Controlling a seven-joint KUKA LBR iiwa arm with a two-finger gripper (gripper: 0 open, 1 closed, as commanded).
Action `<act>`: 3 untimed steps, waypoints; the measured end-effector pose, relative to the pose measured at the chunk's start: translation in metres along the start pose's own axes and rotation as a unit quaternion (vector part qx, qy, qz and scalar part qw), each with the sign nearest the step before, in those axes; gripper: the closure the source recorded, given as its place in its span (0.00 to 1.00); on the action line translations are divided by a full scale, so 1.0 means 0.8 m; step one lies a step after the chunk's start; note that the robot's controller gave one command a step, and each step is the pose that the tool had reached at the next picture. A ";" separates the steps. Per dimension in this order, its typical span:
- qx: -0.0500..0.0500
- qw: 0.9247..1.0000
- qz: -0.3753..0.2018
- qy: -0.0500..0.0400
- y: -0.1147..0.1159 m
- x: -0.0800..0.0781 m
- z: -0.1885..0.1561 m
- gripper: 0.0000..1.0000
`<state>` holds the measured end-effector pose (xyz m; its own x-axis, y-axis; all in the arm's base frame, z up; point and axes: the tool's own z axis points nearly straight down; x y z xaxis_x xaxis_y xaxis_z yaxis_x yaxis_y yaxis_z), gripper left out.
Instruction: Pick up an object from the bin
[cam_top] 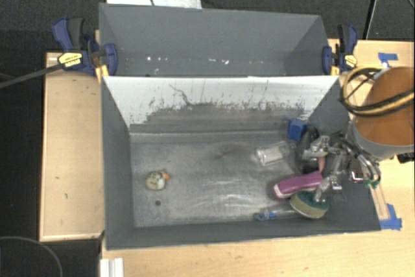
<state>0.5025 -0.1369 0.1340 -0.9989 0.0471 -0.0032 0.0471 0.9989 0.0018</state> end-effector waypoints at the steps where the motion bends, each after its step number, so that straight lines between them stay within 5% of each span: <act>1: -0.004 1.000 0.025 -0.005 0.012 -0.015 0.056 0.00; 2: -0.004 0.990 0.144 -0.008 0.025 -0.009 0.064 0.00; 3: -0.006 0.989 0.147 0.005 0.025 -0.001 0.067 1.00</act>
Offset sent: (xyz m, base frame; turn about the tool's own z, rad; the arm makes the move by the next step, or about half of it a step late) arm 0.0067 0.0031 -0.0640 0.0648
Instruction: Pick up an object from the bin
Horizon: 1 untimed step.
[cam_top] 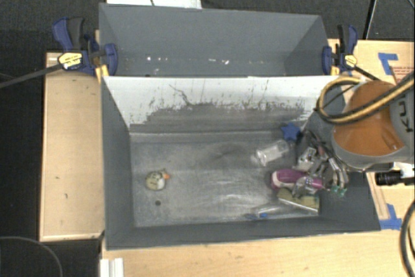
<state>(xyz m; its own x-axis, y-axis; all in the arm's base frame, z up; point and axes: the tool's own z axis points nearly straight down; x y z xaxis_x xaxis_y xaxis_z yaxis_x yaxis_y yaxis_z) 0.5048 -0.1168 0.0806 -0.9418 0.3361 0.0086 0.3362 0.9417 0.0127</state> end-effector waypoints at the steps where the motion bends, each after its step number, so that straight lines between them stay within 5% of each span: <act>1: 0.004 1.000 -0.006 -0.002 0.005 0.000 -0.004 1.00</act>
Offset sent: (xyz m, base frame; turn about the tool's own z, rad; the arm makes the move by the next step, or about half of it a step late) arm 0.0000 0.0002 0.0004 0.0000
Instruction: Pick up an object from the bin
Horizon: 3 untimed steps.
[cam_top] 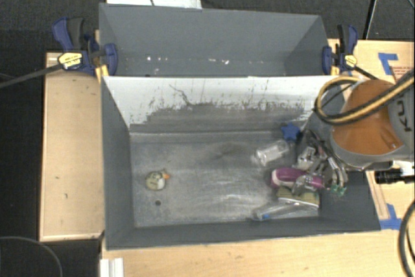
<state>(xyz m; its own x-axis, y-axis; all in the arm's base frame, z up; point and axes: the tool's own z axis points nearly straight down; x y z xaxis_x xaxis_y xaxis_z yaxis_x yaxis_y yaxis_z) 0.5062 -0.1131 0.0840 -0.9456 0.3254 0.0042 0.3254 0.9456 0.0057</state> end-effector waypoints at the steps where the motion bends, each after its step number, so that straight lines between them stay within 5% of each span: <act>1: 0.002 1.000 -0.006 -0.005 0.001 -0.001 -0.043 1.00; 3: 0.003 1.000 -0.013 -0.005 0.001 -0.003 -0.084 1.00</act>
Offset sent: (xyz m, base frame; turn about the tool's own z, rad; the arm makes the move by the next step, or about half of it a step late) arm 0.0002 0.0000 0.0330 0.0000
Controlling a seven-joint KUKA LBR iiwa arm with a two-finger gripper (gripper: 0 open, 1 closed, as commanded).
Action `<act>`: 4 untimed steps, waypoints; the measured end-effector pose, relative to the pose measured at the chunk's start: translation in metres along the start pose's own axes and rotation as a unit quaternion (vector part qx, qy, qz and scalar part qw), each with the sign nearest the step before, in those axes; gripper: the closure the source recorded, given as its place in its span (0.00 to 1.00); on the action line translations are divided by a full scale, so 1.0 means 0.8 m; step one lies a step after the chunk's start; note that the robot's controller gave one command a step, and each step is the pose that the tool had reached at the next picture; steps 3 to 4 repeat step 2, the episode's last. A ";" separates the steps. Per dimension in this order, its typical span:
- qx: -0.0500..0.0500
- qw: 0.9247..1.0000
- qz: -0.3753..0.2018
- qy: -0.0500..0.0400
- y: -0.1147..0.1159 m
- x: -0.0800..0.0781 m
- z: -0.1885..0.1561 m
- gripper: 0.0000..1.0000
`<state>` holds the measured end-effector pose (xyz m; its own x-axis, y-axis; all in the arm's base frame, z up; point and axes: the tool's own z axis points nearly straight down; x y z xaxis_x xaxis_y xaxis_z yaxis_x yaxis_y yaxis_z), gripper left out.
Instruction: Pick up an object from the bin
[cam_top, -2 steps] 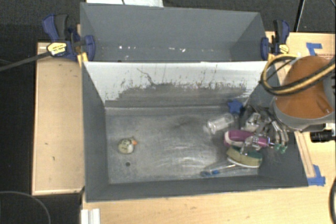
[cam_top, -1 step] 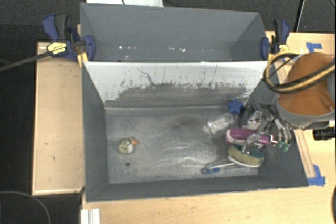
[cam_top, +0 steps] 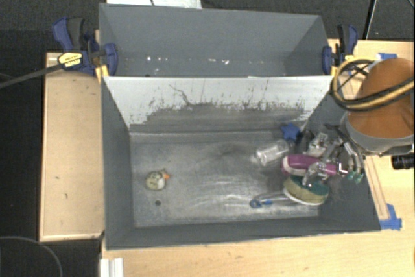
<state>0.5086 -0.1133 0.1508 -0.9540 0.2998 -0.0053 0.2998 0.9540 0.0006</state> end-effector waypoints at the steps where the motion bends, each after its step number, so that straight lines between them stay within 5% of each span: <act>1: 0.000 1.000 -0.002 0.000 0.000 -0.001 -0.006 1.00; 4: 0.000 1.000 -0.005 -0.001 0.000 -0.002 -0.031 1.00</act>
Offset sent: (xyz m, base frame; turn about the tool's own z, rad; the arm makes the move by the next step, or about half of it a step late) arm 0.0001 0.0000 0.0054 0.0000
